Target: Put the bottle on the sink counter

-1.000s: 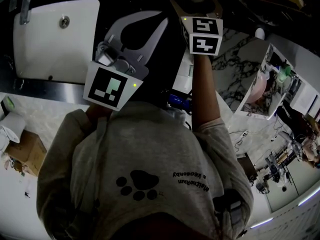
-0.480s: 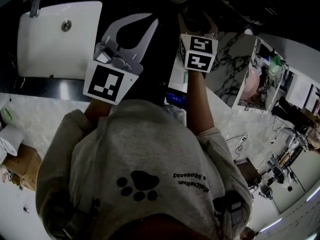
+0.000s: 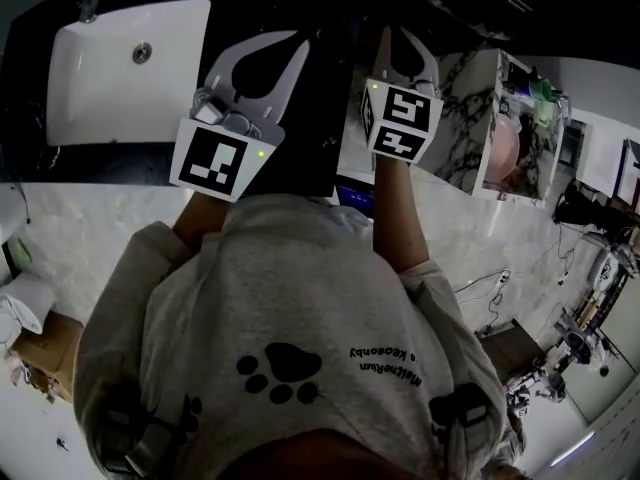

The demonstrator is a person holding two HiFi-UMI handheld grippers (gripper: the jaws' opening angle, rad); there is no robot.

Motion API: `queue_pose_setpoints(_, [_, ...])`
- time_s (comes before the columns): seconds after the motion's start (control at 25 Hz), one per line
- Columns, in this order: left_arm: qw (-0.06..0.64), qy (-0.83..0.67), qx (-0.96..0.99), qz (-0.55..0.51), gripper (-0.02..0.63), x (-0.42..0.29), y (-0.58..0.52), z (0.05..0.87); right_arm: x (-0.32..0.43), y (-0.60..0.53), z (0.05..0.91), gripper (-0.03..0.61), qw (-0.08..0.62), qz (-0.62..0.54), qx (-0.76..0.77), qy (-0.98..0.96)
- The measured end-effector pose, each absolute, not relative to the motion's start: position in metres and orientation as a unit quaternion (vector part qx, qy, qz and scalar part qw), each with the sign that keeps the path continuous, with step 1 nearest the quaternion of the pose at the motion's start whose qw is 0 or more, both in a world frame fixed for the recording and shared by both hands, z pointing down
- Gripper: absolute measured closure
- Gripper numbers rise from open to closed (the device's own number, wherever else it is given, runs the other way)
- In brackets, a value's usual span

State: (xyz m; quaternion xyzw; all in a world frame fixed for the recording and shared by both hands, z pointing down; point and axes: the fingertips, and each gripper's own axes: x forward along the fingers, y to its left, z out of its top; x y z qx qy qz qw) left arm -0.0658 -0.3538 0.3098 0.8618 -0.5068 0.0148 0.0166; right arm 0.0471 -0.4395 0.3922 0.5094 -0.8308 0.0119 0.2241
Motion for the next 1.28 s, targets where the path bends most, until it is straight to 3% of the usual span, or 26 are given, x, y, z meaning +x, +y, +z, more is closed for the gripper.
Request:
queue_pose_setpoints(0.64, [0.003,-0.526,0.851,0.002,0.611,-0.066,-0.292,0.268,0.058,-0.335,0.280,0.577,0.069,0.018,0.537,-0.841])
queue_pose_setpoints(1.28, [0.003,-0.560,0.828,0.005,0.611,-0.069,-0.251,0.254,0.043,-0.267,0.249,0.577,0.047,-0.007,0.504,-0.862])
